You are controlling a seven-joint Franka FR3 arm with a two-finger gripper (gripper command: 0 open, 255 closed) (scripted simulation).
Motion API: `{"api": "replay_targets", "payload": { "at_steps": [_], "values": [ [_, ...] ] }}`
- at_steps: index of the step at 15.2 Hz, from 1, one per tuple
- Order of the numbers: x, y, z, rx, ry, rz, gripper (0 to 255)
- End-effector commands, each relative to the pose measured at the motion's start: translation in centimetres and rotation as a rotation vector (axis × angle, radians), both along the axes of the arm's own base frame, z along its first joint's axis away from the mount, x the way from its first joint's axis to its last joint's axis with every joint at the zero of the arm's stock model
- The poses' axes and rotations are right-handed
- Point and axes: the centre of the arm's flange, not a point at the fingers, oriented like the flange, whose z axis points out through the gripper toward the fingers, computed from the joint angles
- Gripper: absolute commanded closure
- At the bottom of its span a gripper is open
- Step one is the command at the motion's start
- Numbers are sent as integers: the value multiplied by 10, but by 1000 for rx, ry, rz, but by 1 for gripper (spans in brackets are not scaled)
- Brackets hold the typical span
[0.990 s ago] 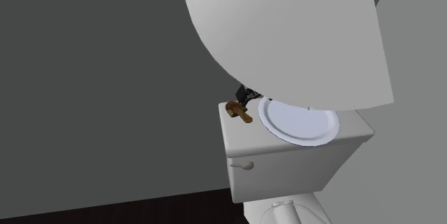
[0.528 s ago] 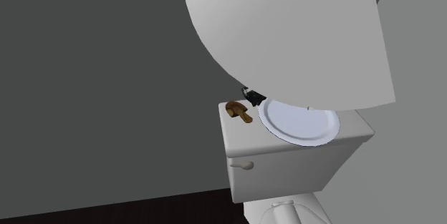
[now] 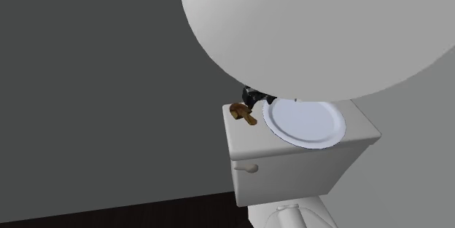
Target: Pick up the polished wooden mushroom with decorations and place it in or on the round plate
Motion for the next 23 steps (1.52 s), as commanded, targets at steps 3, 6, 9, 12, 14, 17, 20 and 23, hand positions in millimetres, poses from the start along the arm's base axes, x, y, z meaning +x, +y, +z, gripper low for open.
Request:
{"api": "replay_targets", "payload": {
  "at_steps": [3,6,9,12,14,17,20,23],
  "values": [
    [57,-4,-28,-14,170,75,0],
    [102,-4,-58,-26,313,138,0],
    [112,-4,-77,-29,349,154,0],
    [112,-5,-93,-29,349,154,0],
    [112,-5,-104,-29,349,154,0],
    [112,-5,-107,-29,349,154,0],
    [112,-5,-107,-29,349,154,0],
    [112,-5,-107,-29,349,154,255]
  ]
}}
